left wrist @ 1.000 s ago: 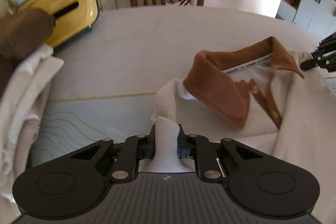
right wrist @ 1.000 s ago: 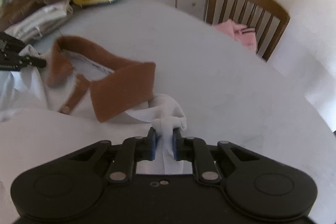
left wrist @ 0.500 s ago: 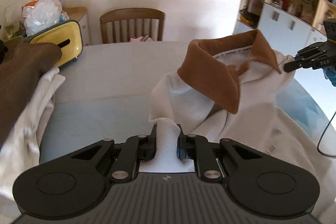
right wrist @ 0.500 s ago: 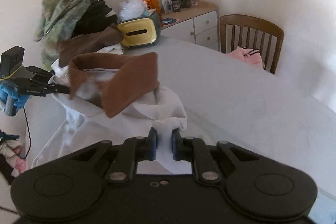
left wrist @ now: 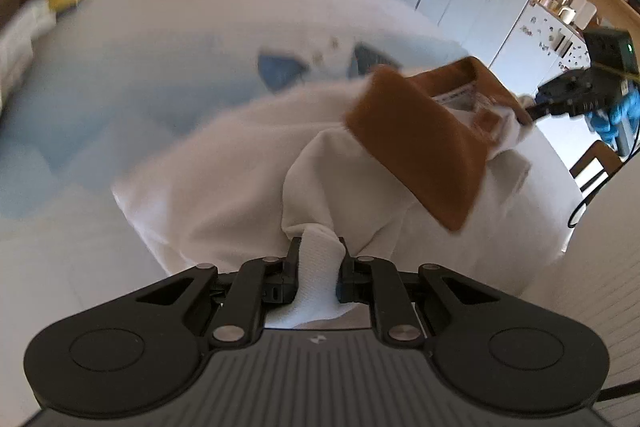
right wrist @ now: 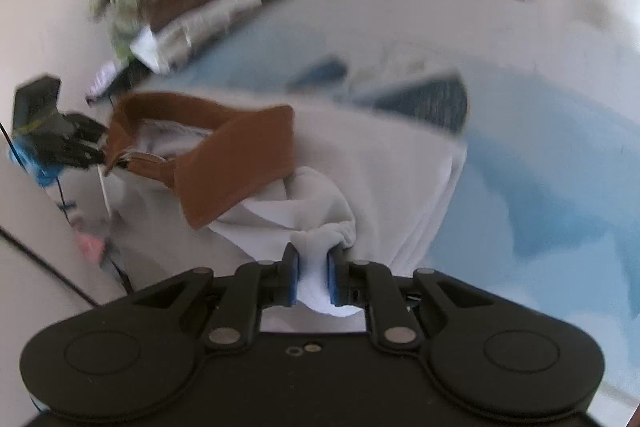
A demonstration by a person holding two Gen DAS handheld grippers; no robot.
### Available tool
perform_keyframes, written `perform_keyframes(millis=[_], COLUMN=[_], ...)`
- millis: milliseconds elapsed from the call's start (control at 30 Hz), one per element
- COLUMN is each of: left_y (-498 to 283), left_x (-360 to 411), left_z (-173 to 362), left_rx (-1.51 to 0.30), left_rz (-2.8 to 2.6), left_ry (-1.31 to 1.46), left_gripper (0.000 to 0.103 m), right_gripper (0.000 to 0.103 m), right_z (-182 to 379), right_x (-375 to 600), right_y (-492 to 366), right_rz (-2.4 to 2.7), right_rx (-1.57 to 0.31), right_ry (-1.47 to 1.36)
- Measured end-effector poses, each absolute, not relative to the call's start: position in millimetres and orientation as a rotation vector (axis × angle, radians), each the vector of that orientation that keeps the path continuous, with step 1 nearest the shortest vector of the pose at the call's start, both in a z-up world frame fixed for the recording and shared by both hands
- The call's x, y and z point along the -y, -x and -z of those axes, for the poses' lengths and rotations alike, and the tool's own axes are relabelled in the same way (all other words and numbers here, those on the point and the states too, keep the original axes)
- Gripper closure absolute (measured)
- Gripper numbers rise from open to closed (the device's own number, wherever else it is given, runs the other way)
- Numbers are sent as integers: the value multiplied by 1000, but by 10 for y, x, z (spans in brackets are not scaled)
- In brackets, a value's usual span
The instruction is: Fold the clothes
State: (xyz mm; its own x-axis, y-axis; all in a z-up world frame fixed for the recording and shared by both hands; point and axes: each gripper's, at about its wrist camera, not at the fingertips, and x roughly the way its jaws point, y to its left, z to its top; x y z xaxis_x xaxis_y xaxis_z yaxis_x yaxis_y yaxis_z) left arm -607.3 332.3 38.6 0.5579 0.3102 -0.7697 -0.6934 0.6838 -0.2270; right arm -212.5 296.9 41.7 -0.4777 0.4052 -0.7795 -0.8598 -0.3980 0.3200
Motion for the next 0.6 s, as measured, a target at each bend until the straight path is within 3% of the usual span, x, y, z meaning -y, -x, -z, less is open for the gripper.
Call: perform_keyframes(millis=[167, 267, 300, 400, 600], left_y=[6092, 6104, 6108, 6119, 6139], left_x=[-3235, -3181, -3164, -3110, -3349], left_z=[-417, -436, -443, -462, -720], left_rx=[-815, -843, -852, -879, -818], left_rz=[-557, -514, -500, -456, -497], left_ry=[518, 495, 487, 464, 397], left_gripper=[89, 81, 75, 34, 33], right_gripper=[0, 0, 0, 0, 0], right_z=[-242, -354, -415, -664, -1072], right_x=[-2963, -2957, -2936, -2894, -3121], right_y=[2250, 2319, 2339, 2326, 2226], right_rz=[-1925, -1942, -1954, -2012, -2027], right_rx=[-957, -934, -923, -895, -818], right_ry=[799, 877, 905, 937, 845])
